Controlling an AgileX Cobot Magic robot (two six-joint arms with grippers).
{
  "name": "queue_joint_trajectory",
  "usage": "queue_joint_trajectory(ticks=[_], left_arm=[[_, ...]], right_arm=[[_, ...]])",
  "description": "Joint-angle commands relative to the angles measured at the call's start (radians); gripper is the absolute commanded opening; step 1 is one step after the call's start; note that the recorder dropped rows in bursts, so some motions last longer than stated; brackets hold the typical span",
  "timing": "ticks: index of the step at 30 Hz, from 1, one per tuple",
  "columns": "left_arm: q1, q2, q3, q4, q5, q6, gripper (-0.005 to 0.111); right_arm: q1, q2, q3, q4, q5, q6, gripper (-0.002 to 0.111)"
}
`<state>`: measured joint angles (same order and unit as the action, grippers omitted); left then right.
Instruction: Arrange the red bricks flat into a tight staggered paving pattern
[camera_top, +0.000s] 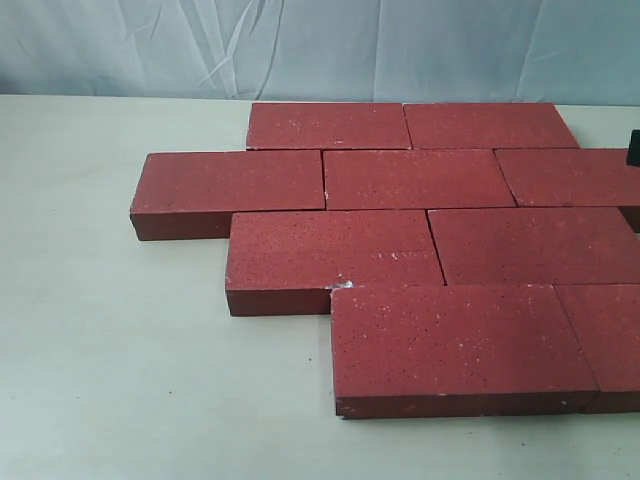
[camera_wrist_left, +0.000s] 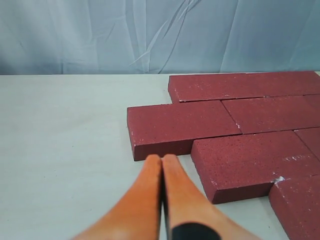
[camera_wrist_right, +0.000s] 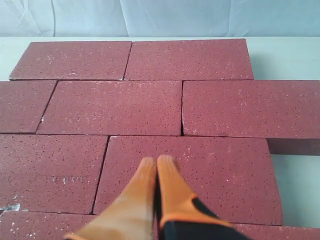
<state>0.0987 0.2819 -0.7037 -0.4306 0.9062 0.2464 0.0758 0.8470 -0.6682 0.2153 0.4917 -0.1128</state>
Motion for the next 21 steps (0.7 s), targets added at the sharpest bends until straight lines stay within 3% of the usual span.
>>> queue_joint_trajectory(ticks=[1,4,9,15,21], left_arm=[[-0.002,-0.01,0.005,-0.002,-0.01,0.001,0.0],[-0.008,-0.07,0.01,0.047,-0.042,0.007,0.0],[-0.111,-0.206,0.15,0.09,-0.222,0.0,0.0],[-0.103,-0.282,0.327,0.134,-0.425,0.0,0.0],[-0.1,-0.282,0.451,0.199,-0.528,0.0,0.0]], right_arm=[[-0.003,-0.006,0.006,-0.001,-0.009,0.002,-0.001],[-0.003,-0.006,0.006,-0.001,-0.009,0.002,-0.001],[-0.003,-0.006,0.006,-0.001,-0.009,0.002,-0.001],[-0.003,-0.006,0.006,-0.003,-0.009,0.002,-0.001],[-0.003,-0.006,0.006,-0.001,-0.009,0.002,-0.001]])
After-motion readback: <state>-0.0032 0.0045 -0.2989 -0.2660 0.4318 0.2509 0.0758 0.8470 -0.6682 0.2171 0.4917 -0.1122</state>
